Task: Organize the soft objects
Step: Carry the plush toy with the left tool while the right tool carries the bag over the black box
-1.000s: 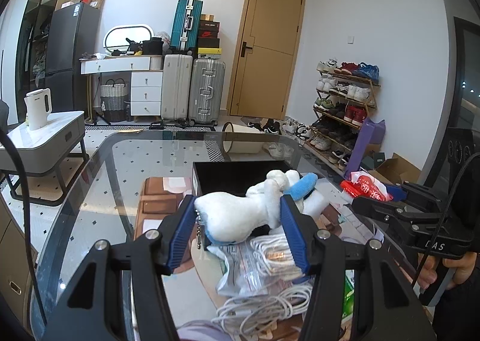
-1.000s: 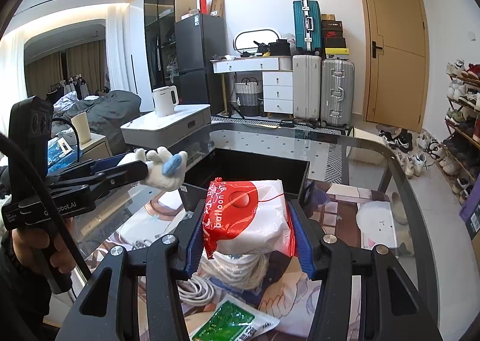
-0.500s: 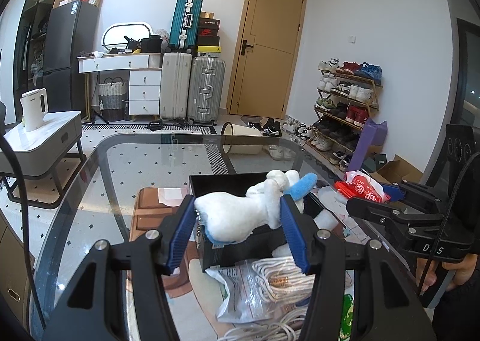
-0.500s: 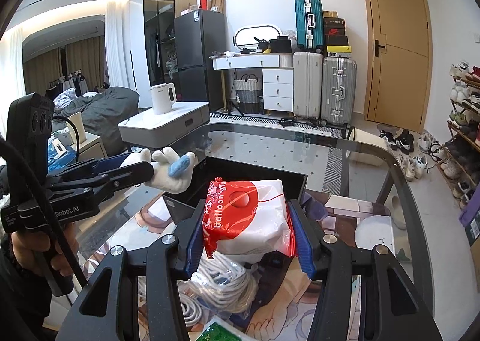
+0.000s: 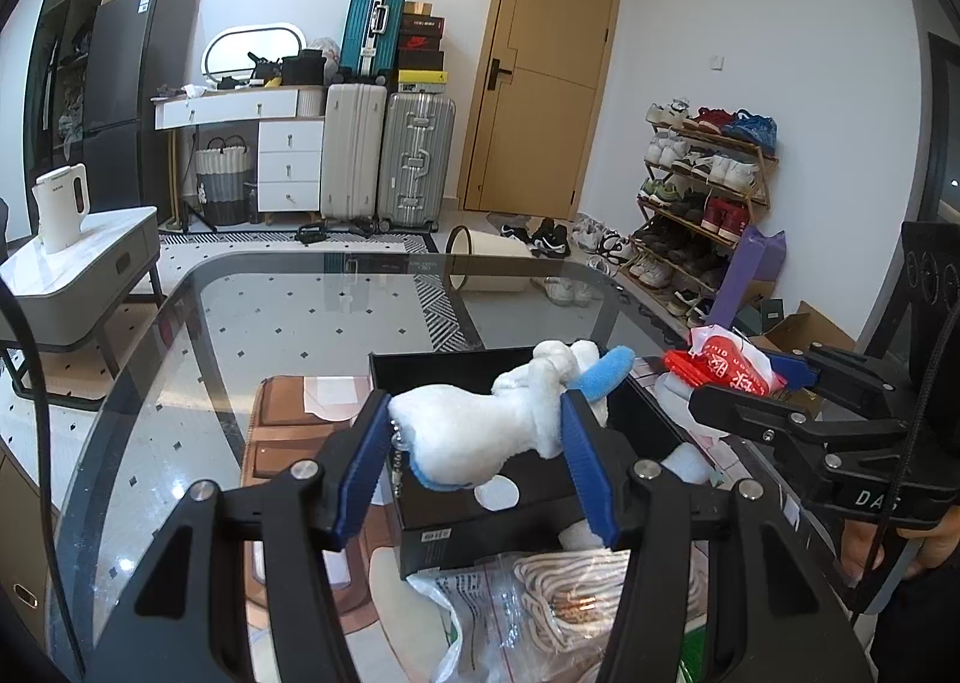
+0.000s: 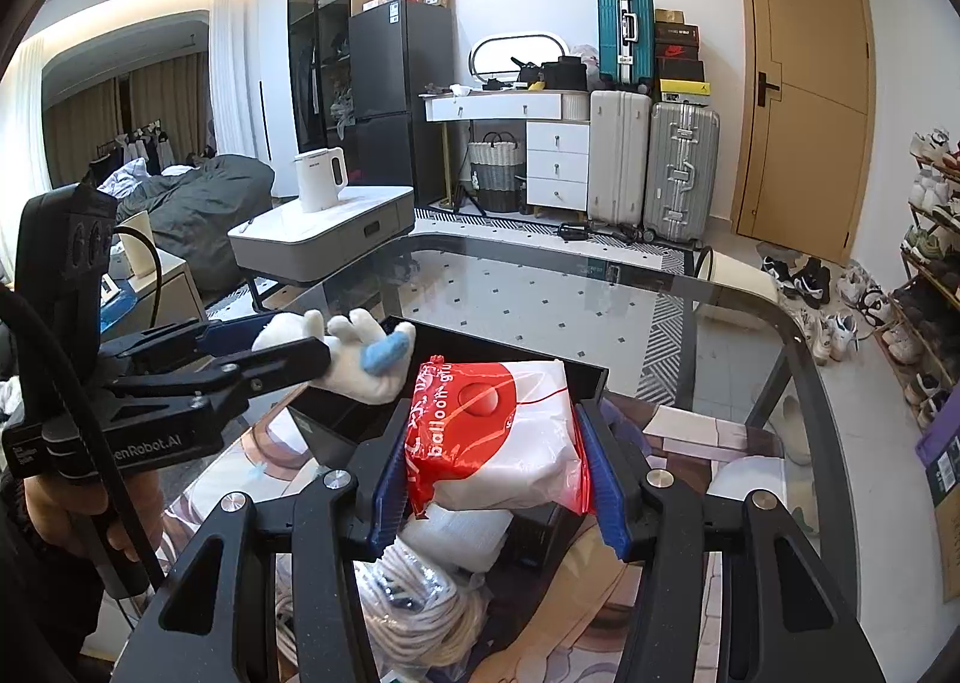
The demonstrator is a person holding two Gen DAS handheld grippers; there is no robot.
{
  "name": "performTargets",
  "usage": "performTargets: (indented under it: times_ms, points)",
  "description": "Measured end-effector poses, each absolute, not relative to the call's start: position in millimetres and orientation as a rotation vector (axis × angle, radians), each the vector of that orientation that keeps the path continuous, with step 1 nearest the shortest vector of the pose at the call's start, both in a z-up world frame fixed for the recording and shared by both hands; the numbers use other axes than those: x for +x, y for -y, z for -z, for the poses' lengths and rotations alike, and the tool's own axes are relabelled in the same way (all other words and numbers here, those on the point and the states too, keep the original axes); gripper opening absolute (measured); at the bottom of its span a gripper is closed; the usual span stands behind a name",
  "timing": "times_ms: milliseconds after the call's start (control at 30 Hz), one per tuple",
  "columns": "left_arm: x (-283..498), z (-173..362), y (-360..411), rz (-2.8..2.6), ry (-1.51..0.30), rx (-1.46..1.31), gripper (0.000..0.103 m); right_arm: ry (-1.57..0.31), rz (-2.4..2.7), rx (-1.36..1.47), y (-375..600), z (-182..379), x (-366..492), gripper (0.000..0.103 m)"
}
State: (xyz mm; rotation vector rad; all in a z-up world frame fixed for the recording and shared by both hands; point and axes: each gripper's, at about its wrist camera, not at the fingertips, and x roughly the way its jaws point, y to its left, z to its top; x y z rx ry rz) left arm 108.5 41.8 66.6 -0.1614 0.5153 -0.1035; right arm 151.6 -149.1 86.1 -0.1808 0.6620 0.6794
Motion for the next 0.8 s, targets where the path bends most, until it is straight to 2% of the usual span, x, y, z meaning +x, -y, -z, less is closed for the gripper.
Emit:
performTargets:
  times_ms: [800]
  points:
    - [148,-44,-38,0.114,-0.59,-0.13,0.056,-0.735,-0.7,-0.265,124,-61,191,0.052]
